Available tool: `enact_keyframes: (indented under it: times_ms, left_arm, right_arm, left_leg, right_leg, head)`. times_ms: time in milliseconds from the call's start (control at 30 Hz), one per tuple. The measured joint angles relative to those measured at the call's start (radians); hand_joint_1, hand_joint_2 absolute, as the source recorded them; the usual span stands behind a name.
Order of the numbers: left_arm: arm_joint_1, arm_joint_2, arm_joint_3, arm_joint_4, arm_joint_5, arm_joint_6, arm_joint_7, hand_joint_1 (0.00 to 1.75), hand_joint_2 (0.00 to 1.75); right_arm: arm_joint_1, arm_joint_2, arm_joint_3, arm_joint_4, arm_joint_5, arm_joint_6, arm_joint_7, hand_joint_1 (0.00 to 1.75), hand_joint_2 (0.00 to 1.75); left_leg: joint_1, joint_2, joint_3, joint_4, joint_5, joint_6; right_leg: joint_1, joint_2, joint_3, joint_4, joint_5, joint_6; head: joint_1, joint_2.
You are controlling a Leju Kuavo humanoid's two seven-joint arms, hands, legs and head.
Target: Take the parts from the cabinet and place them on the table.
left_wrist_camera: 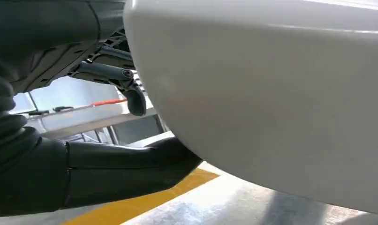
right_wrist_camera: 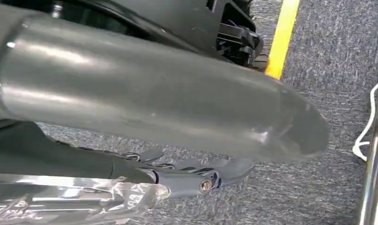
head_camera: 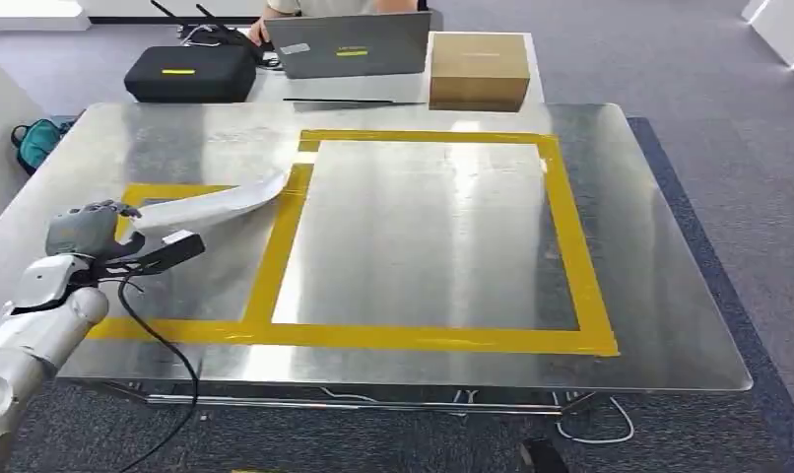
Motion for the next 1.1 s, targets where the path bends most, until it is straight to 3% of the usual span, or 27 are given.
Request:
enact_keyframes:
  times_ms: [467,500,567,600,700,800,867,900,967,1000,1033,1067,1100]
  left_arm:
    - [-0.001,0.011,0.0,0.016,-0.031,0.026,-0.015,0.94,1.75]
    - [-0.001,0.015,0.001,0.019,-0.04,0.041,-0.015,0.0,1.75]
    - [-0.001,0.024,0.006,0.025,-0.05,0.075,-0.015,0.0,1.75]
    - [-0.001,0.027,0.012,0.028,-0.05,0.085,-0.015,0.0,0.0]
    - [-0.001,0.04,0.034,0.037,-0.038,0.103,-0.043,0.0,0.0]
    - [-0.001,0.057,0.056,0.046,-0.026,0.105,-0.075,0.0,0.0]
    - [-0.002,0.064,0.069,0.051,-0.018,0.105,-0.082,0.0,0.0]
    - [-0.004,0.065,0.074,0.053,-0.016,0.105,-0.082,0.0,0.0]
    - [-0.002,0.067,0.076,0.058,-0.015,0.104,-0.082,0.0,0.0]
    - [-0.002,0.066,0.077,0.062,-0.014,0.102,-0.082,0.0,0.0]
    - [0.001,0.066,0.078,0.067,-0.013,0.101,-0.082,0.0,0.0]
    - [0.003,0.066,0.079,0.07,-0.011,0.1,-0.082,0.0,0.0]
    - [0.003,0.066,0.08,0.072,-0.011,0.1,-0.082,0.0,0.0]
  right_arm:
    - [-0.001,0.0,0.005,0.0,0.0,0.001,0.001,0.0,0.0]
    - [-0.001,0.0,0.007,0.0,0.0,0.002,0.001,0.0,0.0]
    - [-0.001,0.0,0.01,0.0,0.0,0.001,0.001,0.0,0.0]
    - [-0.001,0.0,0.012,0.0,0.0,0.001,0.001,0.0,0.0]
    - [-0.001,0.0,0.016,0.0,0.0,0.001,0.002,0.0,0.0]
    - [-0.001,0.002,0.024,0.0,-0.001,0.001,0.0,0.0,0.0]
    - [-0.001,0.002,0.025,0.0,-0.002,0.0,-0.001,0.0,0.0]
    - [-0.001,0.002,0.025,0.0,-0.002,0.0,-0.001,0.0,0.0]
    - [-0.002,0.002,0.025,0.0,-0.002,0.0,-0.001,0.0,0.0]
    - [-0.001,0.002,0.025,0.0,-0.003,0.0,0.0,0.0,0.0]
    - [0.0,0.002,0.025,0.0,-0.004,0.0,0.0,0.0,0.0]
    - [-0.001,0.002,0.025,0.0,-0.005,0.0,0.0,0.0,0.0]
    - [-0.002,0.002,0.025,0.0,-0.005,0.0,0.0,0.0,0.0]
  left_leg:
    - [0.0,0.0,0.0,0.0,0.0,0.0]
    - [0.0,0.0,0.0,0.0,0.0,0.0]
    - [0.0,0.0,0.0,0.0,0.0,0.0]
    - [0.0,0.0,0.0,0.0,0.0,0.0]
    - [0.0,0.0,0.0,0.0,0.0,0.0]
    - [-0.004,0.0,0.0,0.003,0.0,0.016]
    - [0.01,0.007,0.015,-0.023,0.017,0.017]
    - [0.012,0.007,0.015,-0.025,0.018,0.02]
    - [0.014,0.007,0.014,-0.025,0.018,0.019]
    - [0.015,0.007,0.013,-0.024,0.018,0.019]
    - [0.018,0.007,0.013,-0.024,0.019,0.018]
    - [0.021,0.007,0.013,-0.023,0.02,0.014]
    - [0.025,0.007,0.012,-0.019,0.02,0.009]
  right_leg:
    - [0.0,0.0,0.0,0.0,0.0,0.0]
    - [0.0,0.0,0.0,0.0,0.0,0.0]
    - [0.0,0.0,0.0,0.0,0.0,0.0]
    - [0.0,0.0,0.0,0.0,0.0,0.0]
    - [0.0,0.0,0.0,0.0,0.0,0.0]
    - [-0.004,0.001,0.004,-0.01,0.007,0.011]
    - [0.002,-0.002,-0.008,0.005,-0.01,0.018]
    - [0.001,-0.004,-0.027,0.055,-0.044,0.025]
    - [-0.007,-0.006,-0.097,0.215,-0.12,0.034]
    - [-0.01,-0.007,-0.129,0.286,-0.144,0.039]
    - [-0.013,-0.007,-0.139,0.308,-0.141,0.044]
    - [-0.015,-0.008,-0.123,0.281,-0.118,0.048]
    - [-0.019,-0.008,-0.086,0.209,-0.077,0.052]
  head:
    - [0.0,0.0]
    - [0.0,0.0]
    - [0.0,0.0]
    - [0.0,0.0]
    - [0.0,0.0]
    - [-0.001,0.0]
    - [0.001,0.0]
    - [0.005,0.0]
    - [0.003,0.0]
    - [0.005,0.0]
    - [0.004,0.0]
    - [0.004,0.0]
    - [0.004,0.0]
